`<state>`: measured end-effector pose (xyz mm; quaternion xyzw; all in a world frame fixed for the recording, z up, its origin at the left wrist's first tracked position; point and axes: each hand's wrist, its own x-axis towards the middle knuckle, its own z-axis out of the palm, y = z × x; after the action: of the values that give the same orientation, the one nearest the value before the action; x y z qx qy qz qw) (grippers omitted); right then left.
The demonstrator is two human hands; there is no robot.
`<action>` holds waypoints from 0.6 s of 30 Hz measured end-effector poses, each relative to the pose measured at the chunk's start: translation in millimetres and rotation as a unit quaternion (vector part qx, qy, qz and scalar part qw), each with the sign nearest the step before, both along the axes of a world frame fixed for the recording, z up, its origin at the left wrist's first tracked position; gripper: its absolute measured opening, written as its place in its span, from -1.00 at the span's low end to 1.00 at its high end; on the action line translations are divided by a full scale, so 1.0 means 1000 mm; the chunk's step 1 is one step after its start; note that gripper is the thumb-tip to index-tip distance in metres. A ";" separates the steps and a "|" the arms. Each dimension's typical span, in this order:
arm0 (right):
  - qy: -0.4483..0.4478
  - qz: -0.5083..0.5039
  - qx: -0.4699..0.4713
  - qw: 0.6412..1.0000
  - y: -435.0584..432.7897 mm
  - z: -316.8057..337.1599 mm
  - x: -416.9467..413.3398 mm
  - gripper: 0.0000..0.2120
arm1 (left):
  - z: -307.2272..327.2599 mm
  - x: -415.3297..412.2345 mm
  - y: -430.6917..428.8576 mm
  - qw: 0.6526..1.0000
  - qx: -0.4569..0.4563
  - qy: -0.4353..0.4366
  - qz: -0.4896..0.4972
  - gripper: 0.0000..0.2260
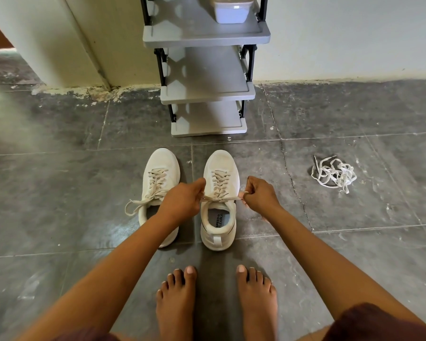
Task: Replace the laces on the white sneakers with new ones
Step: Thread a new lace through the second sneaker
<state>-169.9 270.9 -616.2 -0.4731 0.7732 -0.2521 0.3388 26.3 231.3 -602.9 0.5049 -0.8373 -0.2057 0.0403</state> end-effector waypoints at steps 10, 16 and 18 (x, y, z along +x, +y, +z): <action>-0.019 -0.005 0.016 1.000 -0.001 0.000 -0.006 -0.68 | 0.001 0.001 -0.003 0.998 0.047 0.016 0.030 -0.97; -0.152 -0.049 0.021 0.987 -0.002 0.003 -0.011 -0.73 | 0.007 0.006 -0.008 0.904 0.242 0.276 0.220 -0.83; -0.173 -0.049 0.015 0.984 -0.002 0.004 -0.009 -0.80 | 0.005 0.008 -0.005 0.884 0.256 0.311 0.238 -0.87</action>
<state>-179.0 269.3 -612.5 -0.3783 0.7293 -0.3347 0.4616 34.3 225.9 -597.6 0.5919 -0.5542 -0.5441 0.2158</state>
